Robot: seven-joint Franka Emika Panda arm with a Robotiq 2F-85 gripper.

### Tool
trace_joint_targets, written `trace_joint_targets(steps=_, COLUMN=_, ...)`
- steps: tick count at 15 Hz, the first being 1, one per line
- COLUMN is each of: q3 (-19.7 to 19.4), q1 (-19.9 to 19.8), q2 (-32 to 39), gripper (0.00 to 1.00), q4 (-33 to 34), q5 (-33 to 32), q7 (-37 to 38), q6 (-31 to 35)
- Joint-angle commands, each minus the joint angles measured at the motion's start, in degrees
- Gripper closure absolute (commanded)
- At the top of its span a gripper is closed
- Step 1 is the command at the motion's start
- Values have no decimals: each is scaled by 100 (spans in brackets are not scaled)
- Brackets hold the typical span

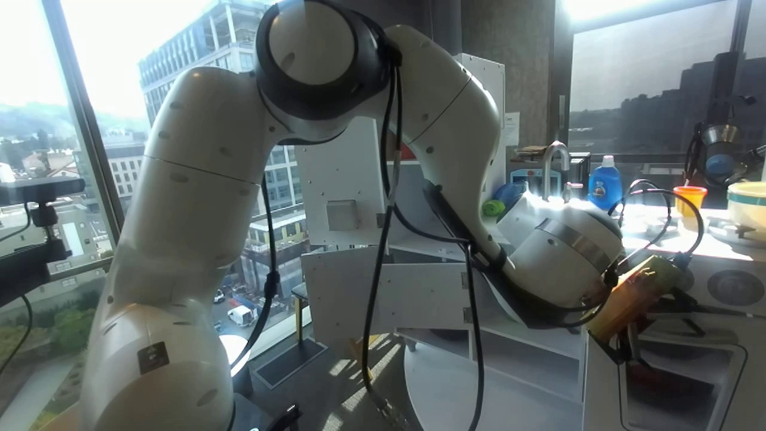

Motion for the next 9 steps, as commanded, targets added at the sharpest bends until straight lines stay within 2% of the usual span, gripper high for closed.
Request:
trace_joint_targets(steps=1, q3=-135, q1=15, q2=-335, gripper=0, q4=-217, q5=-58, q7=131, q6=-144)
trace_joint_targets(steps=3, q3=-322, q1=127, q2=-417, gripper=0, q4=-94, q5=-499, q7=709, q6=-202)
trace_joint_targets(steps=5, q3=-541, q1=300, q2=-526, gripper=0, q4=144, q5=-1478, q7=1631, q6=-436)
trace_joint_targets(steps=8, q3=-557, q1=424, q2=-946, gripper=0, q4=99, q5=-2692, q7=2845, q6=-936)
trace_joint_targets(steps=9, q3=-506, q1=409, q2=-1155, gripper=0, q4=-82, q5=-2745, q7=2986, q6=-881)
